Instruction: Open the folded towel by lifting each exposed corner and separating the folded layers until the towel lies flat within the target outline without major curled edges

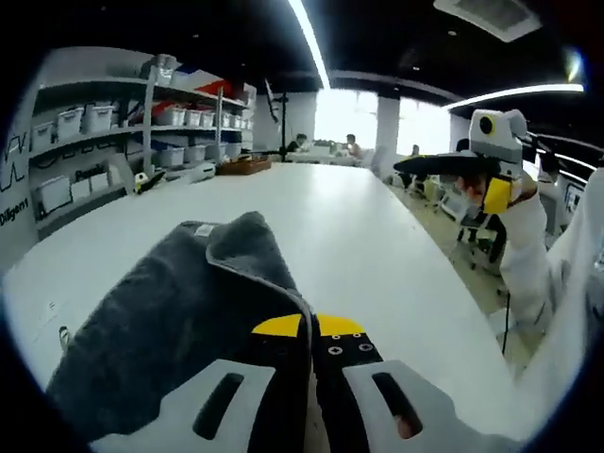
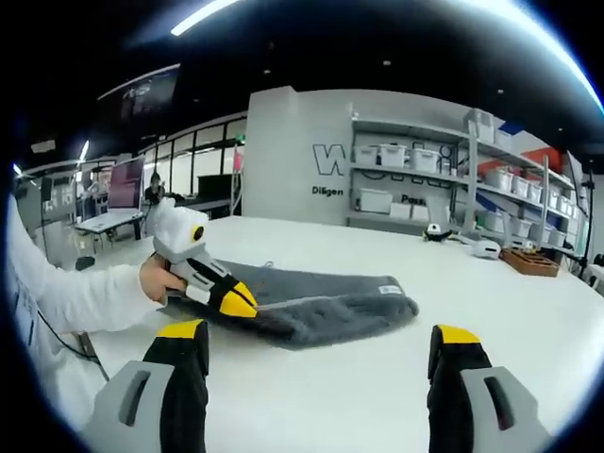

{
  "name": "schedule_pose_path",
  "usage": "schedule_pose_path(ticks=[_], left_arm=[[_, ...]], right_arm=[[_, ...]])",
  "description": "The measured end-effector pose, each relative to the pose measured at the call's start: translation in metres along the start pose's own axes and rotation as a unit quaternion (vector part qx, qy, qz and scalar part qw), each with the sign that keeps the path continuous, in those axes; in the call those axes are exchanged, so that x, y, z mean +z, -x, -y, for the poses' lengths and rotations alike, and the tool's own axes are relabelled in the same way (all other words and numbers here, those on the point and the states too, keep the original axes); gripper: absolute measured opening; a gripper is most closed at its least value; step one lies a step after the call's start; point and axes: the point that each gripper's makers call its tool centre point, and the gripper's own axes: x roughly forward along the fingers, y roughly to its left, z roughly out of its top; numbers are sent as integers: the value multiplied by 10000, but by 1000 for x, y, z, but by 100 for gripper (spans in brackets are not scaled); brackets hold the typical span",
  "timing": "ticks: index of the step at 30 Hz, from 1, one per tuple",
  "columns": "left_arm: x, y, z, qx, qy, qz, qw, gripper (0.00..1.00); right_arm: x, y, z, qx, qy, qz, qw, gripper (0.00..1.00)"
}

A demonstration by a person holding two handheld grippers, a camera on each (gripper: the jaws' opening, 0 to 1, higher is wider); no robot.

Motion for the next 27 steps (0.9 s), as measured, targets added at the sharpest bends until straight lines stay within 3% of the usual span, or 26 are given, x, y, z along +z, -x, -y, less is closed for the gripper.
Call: schedule_pose_path(ticks=[4,7,12,17,22,24,27], left_arm=[[-8,-7,34,-279,-251,-174,9991,3],[-17,-13,48,-416,-267,-284,9984,3],[-37,-22,52,-552,-108,-494,9972,3],[-43,-21,52,-593,-13,-538,9968,7],[-37,-2,54,-527,-43,-460,9975,21],[-35,15,48,-315,67,-408,9986,33],[-34,47,35,48,133,-303,9994,41]], right_arm=[[-3,-1,0,-15,4,-68,10000,97],[-7,-3,1,-25,20,-156,9999,96],[-11,-4,0,-2,25,-239,9997,96],[-13,-3,-1,8,44,-271,9996,95],[-15,-2,1,-25,28,-291,9996,95],[-16,-2,2,-55,17,-309,9995,95],[-18,-4,2,-80,4,-351,9994,95]])
